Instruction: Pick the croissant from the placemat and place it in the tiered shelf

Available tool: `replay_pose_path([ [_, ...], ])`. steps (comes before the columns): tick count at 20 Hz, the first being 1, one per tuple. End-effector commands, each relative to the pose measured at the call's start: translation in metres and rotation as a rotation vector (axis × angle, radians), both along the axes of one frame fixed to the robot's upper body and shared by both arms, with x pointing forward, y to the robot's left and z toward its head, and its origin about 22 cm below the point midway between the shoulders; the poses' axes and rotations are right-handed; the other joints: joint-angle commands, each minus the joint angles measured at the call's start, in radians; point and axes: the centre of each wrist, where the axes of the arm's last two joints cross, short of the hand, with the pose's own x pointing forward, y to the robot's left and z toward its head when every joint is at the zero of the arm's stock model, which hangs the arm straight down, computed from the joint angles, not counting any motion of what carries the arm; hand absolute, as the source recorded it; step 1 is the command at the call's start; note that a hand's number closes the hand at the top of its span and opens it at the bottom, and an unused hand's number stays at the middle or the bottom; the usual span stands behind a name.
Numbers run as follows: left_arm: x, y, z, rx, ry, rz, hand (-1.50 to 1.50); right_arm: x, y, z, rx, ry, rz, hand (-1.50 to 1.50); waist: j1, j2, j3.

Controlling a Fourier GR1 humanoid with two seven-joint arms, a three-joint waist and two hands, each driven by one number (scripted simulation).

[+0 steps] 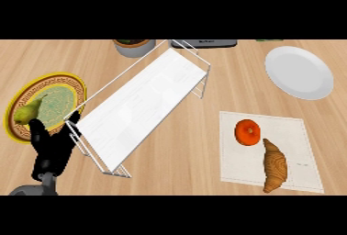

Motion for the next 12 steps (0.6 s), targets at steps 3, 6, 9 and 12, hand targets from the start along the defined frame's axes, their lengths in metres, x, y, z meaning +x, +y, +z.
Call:
replay_pose_path([
  [3,-0.01,-0.014,-0.018,-0.027,0.007,-0.015,0.0,-0.011,0.049,0.051,0.006,0.129,0.123,-1.5,0.02,0.005,-0.001],
  [6,0.006,-0.001,-0.007,-0.009,0.014,-0.016,0.0,-0.011,0.077,0.065,-0.004,0.211,0.121,-1.5,0.029,0.01,-0.001],
  [9,0.013,-0.02,-0.01,-0.009,-0.007,-0.059,0.0,-0.002,0.088,0.077,-0.063,0.287,0.077,-1.5,0.036,0.012,0.0],
  [12,0.01,-0.007,-0.005,-0.022,0.011,-0.067,0.0,0.014,0.1,0.092,-0.067,0.31,-0.025,-1.5,0.055,0.013,0.0],
])
